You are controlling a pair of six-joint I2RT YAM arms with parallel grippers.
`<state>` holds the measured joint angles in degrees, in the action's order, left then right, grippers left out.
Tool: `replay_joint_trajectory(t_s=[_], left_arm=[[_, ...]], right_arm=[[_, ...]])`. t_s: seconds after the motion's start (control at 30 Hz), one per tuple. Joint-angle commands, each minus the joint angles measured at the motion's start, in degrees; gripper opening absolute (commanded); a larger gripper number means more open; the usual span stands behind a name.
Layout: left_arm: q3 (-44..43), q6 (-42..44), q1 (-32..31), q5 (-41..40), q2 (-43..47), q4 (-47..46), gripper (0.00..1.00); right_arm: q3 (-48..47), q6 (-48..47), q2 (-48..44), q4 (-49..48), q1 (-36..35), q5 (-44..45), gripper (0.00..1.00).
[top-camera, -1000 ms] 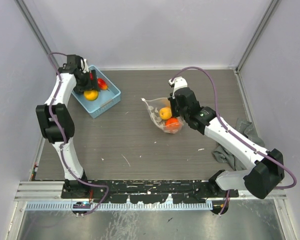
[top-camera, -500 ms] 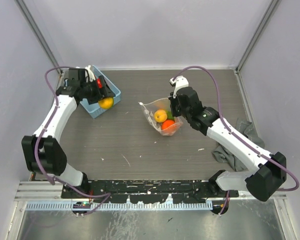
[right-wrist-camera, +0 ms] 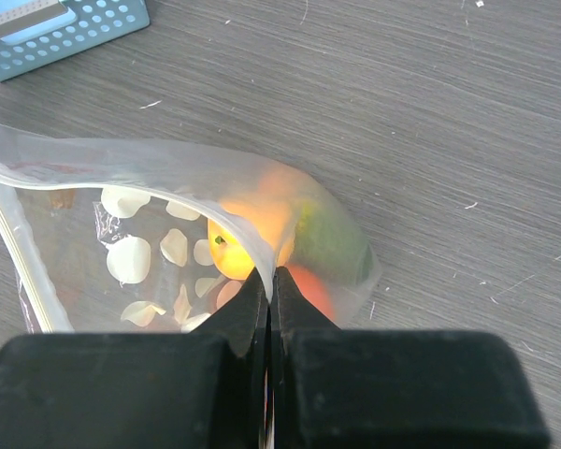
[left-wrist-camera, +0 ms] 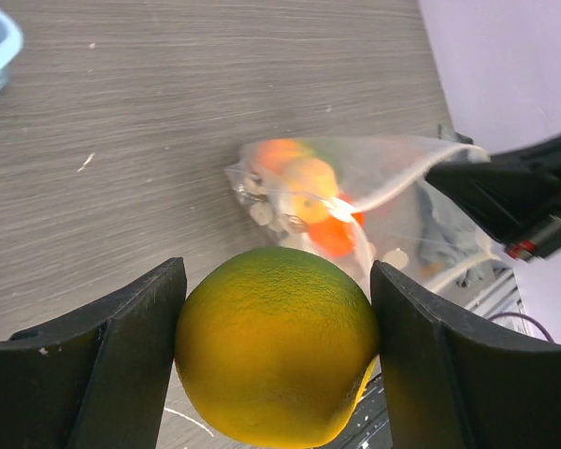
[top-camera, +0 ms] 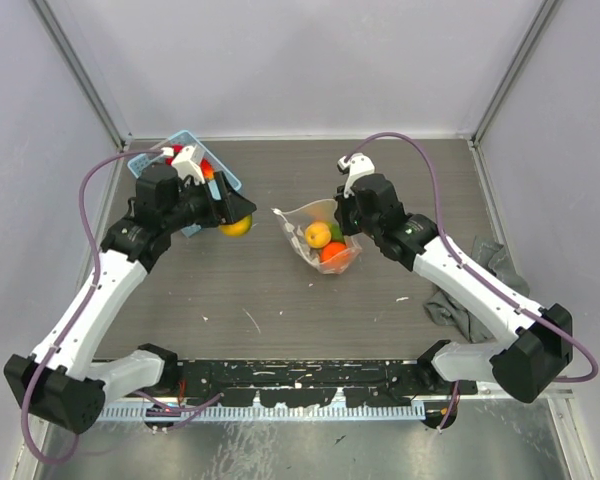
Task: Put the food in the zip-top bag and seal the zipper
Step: Place the fake fruit in the zipper food storage bag.
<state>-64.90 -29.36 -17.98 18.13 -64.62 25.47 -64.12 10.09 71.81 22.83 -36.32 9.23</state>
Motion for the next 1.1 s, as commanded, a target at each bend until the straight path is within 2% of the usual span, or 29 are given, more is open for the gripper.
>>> replay_joint_trajectory(t_s=[0.0,0.23,0.5,0.87,1.07], left_arm=[[1.31,-0.65,-2.89,-1.96,4.42,-5.63,0.44],[4.22,-0.54,-10.61,-5.29,8.18,-12.95,0.44],[7.95,0.78,-20.2,-9.88,7.7,-27.29,0.44],[11.74,7.11,-30.6,-18.95,-0.07,-44.64,0.43],[12.99,9.85,-32.2,-22.23,-4.88,-47.56,0.44]], right_arm=[[-2.11,1.75,0.14,-2.35,-0.16,-1.92,0.01],[-1.55,3.18,0.37,-3.11,-0.16,-3.7,0.01],[-1.32,4.18,0.22,-3.48,-0.16,-5.33,0.01],[-0.65,6.23,0.02,-4.97,-0.16,-9.32,0.01],[-0.57,7.04,-0.07,-5.6,-0.16,-10.89,0.01]])
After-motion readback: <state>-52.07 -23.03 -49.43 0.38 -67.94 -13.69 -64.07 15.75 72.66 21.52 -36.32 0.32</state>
